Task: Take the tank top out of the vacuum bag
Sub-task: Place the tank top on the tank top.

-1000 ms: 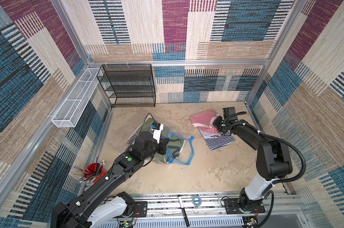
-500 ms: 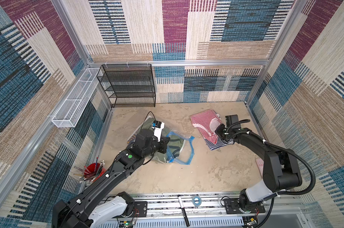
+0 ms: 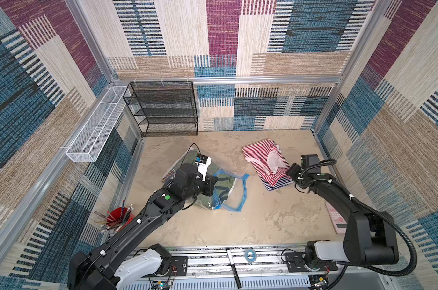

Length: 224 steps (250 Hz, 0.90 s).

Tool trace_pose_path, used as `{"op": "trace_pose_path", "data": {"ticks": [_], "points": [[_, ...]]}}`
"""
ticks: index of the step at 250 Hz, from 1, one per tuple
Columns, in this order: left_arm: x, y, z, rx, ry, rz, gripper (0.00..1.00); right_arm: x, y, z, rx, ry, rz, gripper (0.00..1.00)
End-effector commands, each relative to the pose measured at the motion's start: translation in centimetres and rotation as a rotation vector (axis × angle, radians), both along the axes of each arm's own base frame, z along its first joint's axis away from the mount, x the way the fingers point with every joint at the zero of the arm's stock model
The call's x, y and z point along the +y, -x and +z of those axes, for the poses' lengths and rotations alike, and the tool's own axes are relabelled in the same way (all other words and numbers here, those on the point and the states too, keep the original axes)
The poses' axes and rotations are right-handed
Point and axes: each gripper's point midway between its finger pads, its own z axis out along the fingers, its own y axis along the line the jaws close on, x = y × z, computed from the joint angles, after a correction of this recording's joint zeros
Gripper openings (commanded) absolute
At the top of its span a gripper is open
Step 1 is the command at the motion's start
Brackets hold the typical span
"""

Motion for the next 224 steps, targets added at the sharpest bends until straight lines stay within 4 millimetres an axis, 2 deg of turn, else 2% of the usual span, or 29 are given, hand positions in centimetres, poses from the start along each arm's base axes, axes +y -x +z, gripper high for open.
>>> {"op": "trace_pose_path", "data": {"ticks": [1,33,62,94,163,181,204,212,224], "points": [[-0.4,-0.2,0.3,-0.003,0.019,-0.006,0.00,-0.8,-1.1,0.5,-0.063,-0.005,0.044,0.74],[-0.6,-0.4,0.0,0.005,0.019,-0.005,0.00,-0.1,-2.3,-0.4,-0.085,-0.081,0.102,0.69],[-0.7,-0.5,0.0,0.011,0.015,-0.008,0.00,-0.1,-3.0,-0.9,-0.089,-0.110,0.096,0.67],[-0.5,-0.5,0.0,0.009,0.009,-0.002,0.00,-0.8,-3.1,-2.5,-0.043,-0.131,0.074,0.63],[-0.6,-0.6,0.1,0.008,0.009,-0.002,0.00,0.3,-3.5,-4.1,-0.028,-0.222,0.096,0.60],[-0.6,-0.7,0.2,0.007,0.008,-0.001,0.00,0.5,-4.0,-4.3,-0.030,-0.240,0.105,0.53],[-0.4,-0.6,0.3,0.002,0.005,0.003,0.00,0.7,-4.6,-4.6,-0.028,-0.252,0.114,0.37],[-0.4,-0.6,0.4,-0.001,0.006,0.004,0.00,0.6,-4.7,-4.7,-0.024,-0.250,0.113,0.29],[-0.2,-0.6,0.5,-0.007,0.005,0.007,0.00,0.6,-4.9,-4.6,-0.026,-0.248,0.119,0.12]]}}
